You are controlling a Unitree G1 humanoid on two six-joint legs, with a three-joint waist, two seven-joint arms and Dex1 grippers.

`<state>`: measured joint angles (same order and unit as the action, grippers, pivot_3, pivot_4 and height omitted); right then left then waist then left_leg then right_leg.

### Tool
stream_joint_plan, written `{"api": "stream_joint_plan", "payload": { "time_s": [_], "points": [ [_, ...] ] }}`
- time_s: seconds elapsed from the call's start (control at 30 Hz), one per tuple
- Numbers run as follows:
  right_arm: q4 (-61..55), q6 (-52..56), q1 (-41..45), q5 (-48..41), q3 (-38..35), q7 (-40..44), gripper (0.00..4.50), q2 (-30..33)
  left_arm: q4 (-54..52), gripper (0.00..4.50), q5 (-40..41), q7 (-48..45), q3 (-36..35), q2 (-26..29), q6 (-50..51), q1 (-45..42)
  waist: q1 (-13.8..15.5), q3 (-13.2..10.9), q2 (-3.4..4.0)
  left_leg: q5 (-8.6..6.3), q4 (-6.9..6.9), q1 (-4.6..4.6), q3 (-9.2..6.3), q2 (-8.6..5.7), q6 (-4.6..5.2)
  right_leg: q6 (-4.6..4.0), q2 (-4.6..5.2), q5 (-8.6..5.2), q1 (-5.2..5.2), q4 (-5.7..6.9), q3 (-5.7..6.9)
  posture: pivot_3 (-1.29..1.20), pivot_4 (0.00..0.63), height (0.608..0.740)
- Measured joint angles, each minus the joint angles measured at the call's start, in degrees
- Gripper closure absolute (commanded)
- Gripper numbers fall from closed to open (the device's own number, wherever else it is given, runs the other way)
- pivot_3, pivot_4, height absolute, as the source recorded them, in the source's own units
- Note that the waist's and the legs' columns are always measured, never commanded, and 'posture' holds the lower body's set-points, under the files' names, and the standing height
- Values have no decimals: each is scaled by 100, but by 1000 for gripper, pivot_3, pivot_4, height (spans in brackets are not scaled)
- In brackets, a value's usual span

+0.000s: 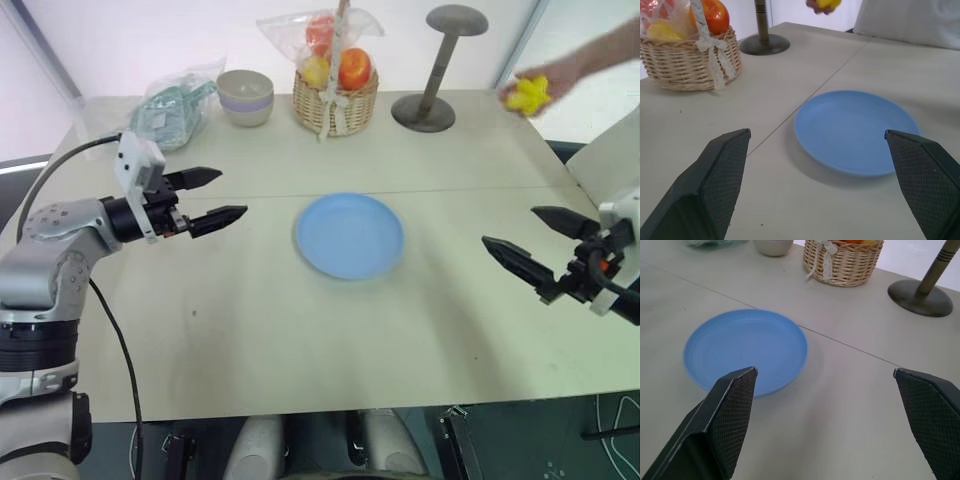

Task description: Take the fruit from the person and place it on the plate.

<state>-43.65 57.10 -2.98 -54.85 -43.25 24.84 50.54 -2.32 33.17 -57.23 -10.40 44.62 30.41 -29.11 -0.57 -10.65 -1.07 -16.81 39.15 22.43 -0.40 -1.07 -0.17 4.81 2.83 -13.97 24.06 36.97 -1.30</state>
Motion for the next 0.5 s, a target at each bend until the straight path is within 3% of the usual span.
{"api": "stream_joint_plan", "payload": {
  "time_s": [0.23,0.5],
  "points": [
    [4,-137,425,74,142,-462,42,-12,189,0,-263,352,66,-292,-186,-381,2,-1,-1,0,0,1,0,-1,0,0,1,0,0,-2,0,0,150,740],
    [0,-299,1419,259,1239,-1521,42,-548,660,0,-871,1330,396,-1272,-476,-968,3,-2,-2,0,-2,16,0,-3,0,5,1,3,17,-2,0,0,150,740]
  ]
}}
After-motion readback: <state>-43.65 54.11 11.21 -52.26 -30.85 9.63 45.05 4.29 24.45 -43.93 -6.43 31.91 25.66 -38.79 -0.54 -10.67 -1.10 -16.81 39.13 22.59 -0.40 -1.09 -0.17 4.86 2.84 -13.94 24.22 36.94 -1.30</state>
